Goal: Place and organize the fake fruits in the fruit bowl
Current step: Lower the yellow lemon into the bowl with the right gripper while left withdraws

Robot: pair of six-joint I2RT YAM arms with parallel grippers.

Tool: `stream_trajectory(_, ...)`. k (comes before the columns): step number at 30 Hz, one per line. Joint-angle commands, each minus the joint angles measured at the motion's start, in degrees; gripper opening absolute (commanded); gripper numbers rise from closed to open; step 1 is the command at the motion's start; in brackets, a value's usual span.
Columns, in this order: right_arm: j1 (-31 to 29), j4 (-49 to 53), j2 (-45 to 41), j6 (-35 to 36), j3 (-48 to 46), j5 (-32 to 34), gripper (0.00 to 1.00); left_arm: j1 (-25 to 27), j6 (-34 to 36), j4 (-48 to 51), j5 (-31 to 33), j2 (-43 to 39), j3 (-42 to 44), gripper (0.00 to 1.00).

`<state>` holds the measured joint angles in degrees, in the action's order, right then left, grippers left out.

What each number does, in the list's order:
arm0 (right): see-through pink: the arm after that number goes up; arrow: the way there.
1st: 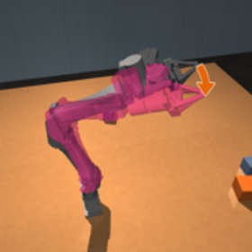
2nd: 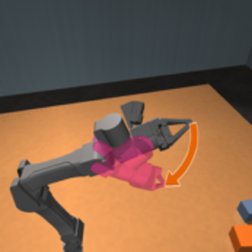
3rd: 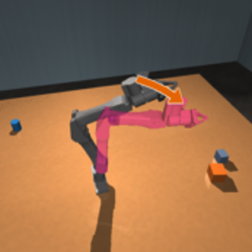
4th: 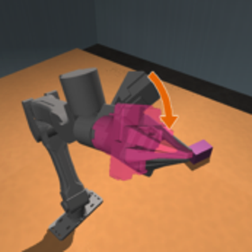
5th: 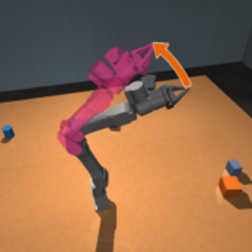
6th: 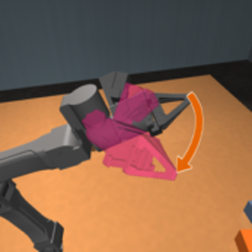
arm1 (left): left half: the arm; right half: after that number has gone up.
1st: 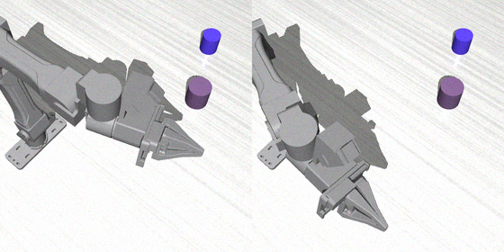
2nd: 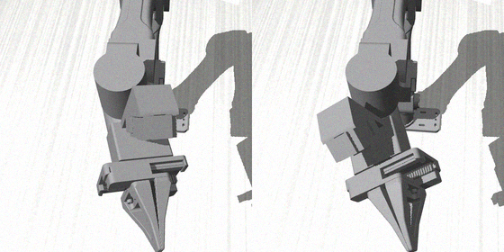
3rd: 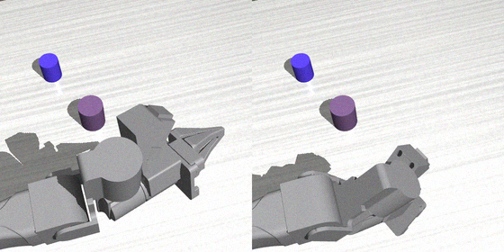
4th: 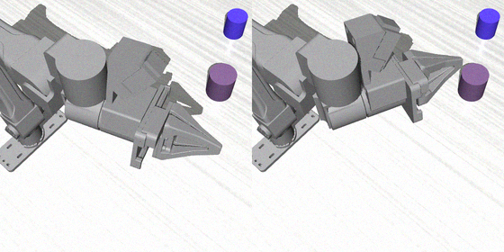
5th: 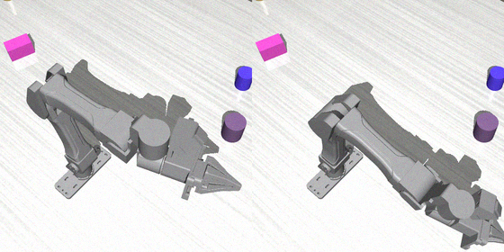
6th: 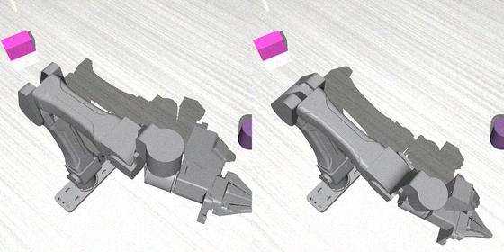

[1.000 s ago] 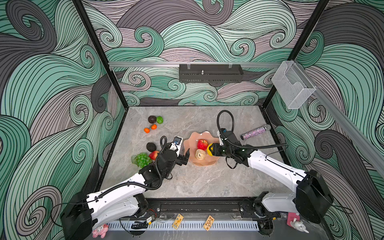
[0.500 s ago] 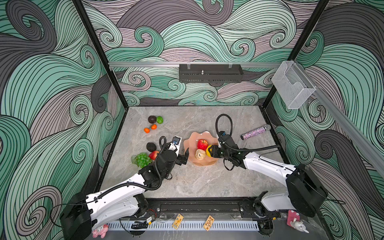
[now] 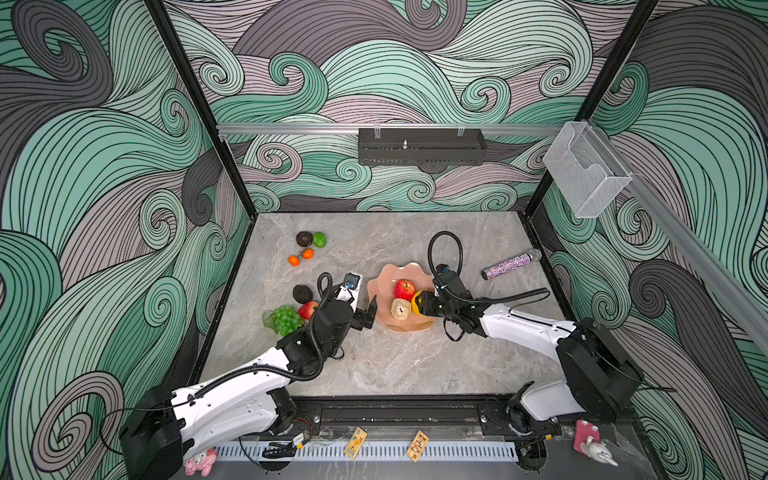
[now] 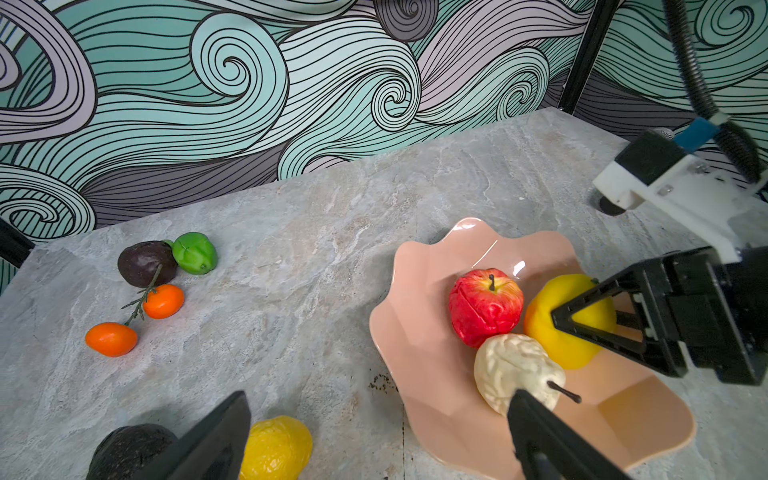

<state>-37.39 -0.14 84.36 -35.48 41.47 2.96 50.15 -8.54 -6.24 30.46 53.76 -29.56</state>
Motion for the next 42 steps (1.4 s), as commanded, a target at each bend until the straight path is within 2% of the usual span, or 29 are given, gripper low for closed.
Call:
stream_trajectory(1,-0.06,-0.46,0.83,-0.29,0.00,1.74,0.55,-0.30,-0.78,0.26,1.67,-1.11,0.28,0.99)
stream_trajectory(18,-0.07,1.20,-0.86,0.06,0.01,2.71,0.71,-0.32,-0.87,0.31,2.07,-1.11,0.39,0.99)
stream_trajectory(31,0.03,3.70,-3.87,1.07,1.34,3.22,0.72,-0.64,-1.62,0.25,2.31,-0.42,-0.09,0.99)
stream_trajectory(36,0.03,8.70,-10.27,2.88,3.16,2.76,0.72,-4.45,-6.23,1.77,-0.56,1.70,-3.57,0.99)
stream_trajectory(42,-0.04,14.11,-20.63,5.85,3.21,3.16,0.78,-14.43,-17.92,19.85,-5.51,9.27,-16.38,0.99)
